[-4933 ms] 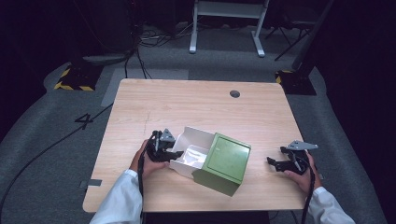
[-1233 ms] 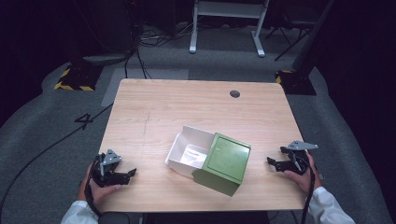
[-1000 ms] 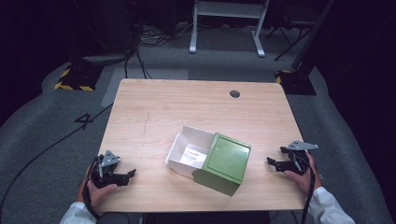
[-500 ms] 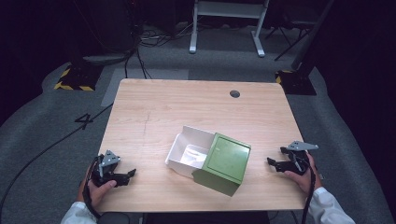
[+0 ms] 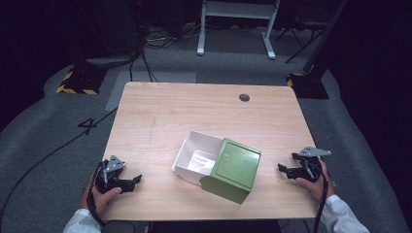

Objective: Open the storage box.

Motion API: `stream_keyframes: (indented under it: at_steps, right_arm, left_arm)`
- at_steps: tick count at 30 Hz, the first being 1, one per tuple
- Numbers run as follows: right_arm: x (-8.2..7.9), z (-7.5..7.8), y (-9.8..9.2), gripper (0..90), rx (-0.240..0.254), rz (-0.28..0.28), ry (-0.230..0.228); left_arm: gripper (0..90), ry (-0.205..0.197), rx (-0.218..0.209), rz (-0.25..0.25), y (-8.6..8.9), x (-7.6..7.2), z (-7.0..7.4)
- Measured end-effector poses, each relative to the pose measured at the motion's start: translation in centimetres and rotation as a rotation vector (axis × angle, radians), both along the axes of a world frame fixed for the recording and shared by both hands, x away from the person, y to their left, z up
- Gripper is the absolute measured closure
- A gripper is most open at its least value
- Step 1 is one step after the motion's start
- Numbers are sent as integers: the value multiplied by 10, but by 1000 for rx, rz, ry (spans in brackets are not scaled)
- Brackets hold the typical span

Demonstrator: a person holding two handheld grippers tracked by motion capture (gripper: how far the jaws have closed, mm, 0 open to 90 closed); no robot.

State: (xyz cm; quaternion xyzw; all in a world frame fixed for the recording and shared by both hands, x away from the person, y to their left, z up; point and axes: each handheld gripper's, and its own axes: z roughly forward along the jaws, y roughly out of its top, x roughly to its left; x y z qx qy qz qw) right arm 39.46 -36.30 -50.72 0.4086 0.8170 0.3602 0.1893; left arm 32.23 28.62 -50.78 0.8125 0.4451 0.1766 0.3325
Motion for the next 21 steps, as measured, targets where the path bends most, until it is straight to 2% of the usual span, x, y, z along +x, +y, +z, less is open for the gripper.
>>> stream_keyframes:
  at_steps: [17, 21]
  right_arm:
    - [0, 0, 0, 151, 1, 2, 0]
    - [0, 0, 0, 151, 1, 1, 1]
  left_arm:
    - [151, 2, 2, 4, 0, 1, 0]
    - [151, 2, 1, 24, -2, 1, 0]
